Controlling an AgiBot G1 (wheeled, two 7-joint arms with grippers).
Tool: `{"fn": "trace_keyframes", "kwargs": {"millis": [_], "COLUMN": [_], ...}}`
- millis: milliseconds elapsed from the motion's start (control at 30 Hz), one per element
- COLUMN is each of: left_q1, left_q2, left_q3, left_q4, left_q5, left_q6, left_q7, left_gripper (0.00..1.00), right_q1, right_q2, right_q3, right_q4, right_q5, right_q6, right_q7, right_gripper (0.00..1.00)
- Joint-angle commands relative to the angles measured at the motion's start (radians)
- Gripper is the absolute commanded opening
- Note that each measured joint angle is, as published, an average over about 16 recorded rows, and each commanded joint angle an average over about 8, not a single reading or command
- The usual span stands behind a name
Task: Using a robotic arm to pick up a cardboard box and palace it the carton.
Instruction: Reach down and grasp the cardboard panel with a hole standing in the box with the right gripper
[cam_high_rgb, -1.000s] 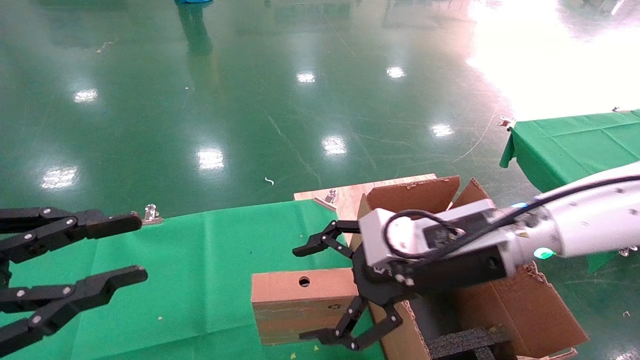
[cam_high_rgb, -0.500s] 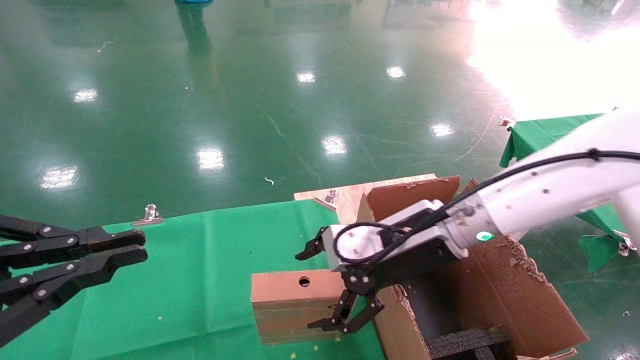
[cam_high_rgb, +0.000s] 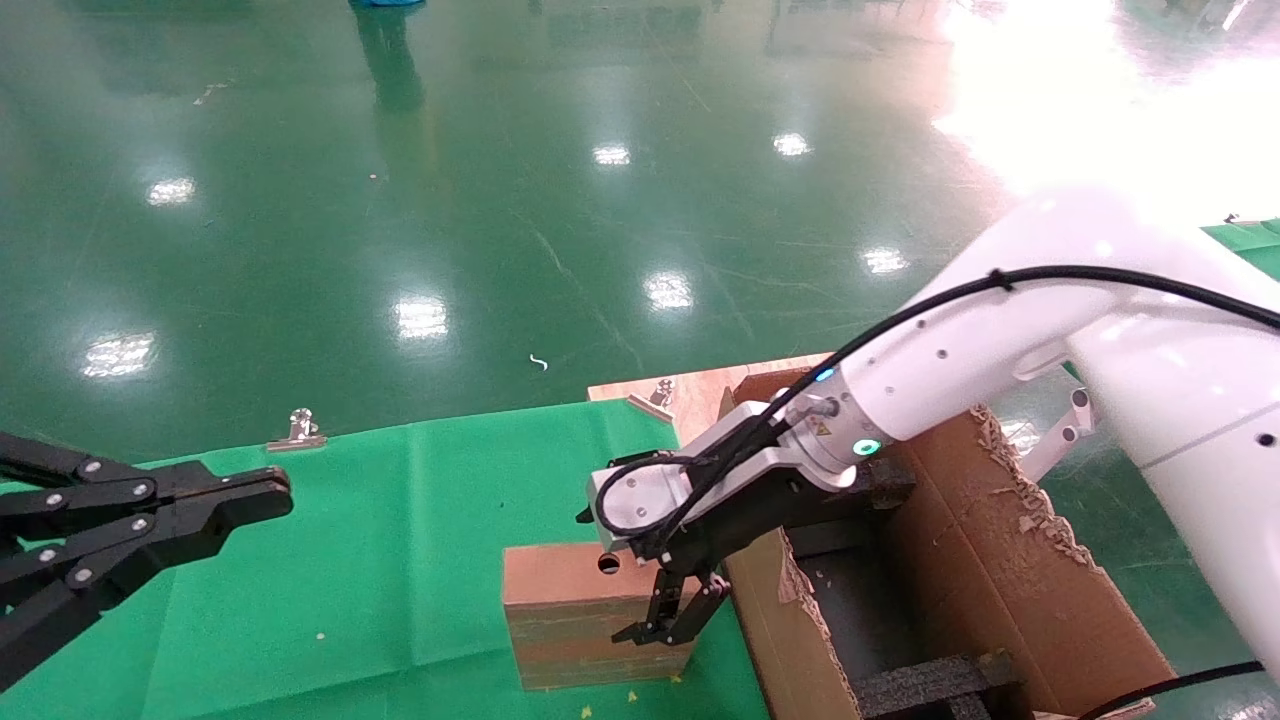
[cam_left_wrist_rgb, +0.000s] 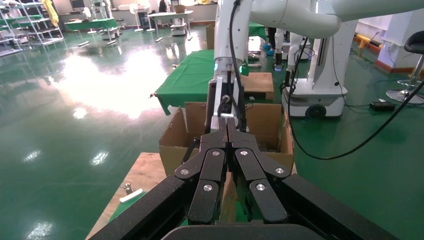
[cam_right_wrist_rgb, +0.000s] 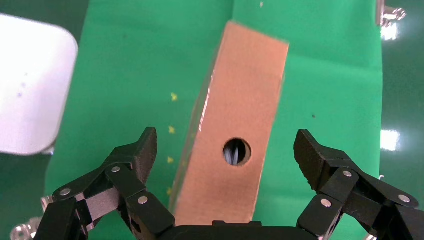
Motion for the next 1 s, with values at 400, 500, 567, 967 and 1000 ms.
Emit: {"fn": "trace_keyframes", "kwargs": {"millis": [400, 500, 567, 967, 1000], "left_q1": [0.0, 0.0, 0.0, 0.0, 0.0], "left_q2": [0.0, 0.0, 0.0, 0.0, 0.0], "left_q3": [0.0, 0.0, 0.0, 0.0, 0.0], "left_q4": [0.0, 0.0, 0.0, 0.0, 0.0], "left_q5": [0.0, 0.0, 0.0, 0.0, 0.0], "left_q6": [0.0, 0.0, 0.0, 0.0, 0.0], "left_q7": [0.0, 0.0, 0.0, 0.0, 0.0], "left_gripper": [1.0, 1.0, 1.0, 1.0, 1.0], "right_q1": [0.042, 0.044, 0.044, 0.039, 0.038], "right_q2": [-0.056, -0.057, -0.056, -0.052, -0.051], "right_q3": [-0.062, -0.064, -0.063, -0.058, -0.058], "right_q4": [-0.072, -0.077, -0.075, -0.065, -0.064], "right_q5": [-0.062, -0.064, -0.063, -0.058, -0.057], "right_q6": [0.003, 0.003, 0.003, 0.003, 0.003], "right_q7": [-0.045, -0.046, -0.046, -0.043, -0.043], "right_gripper": [0.22, 0.0, 0.0, 0.0, 0.0]}}
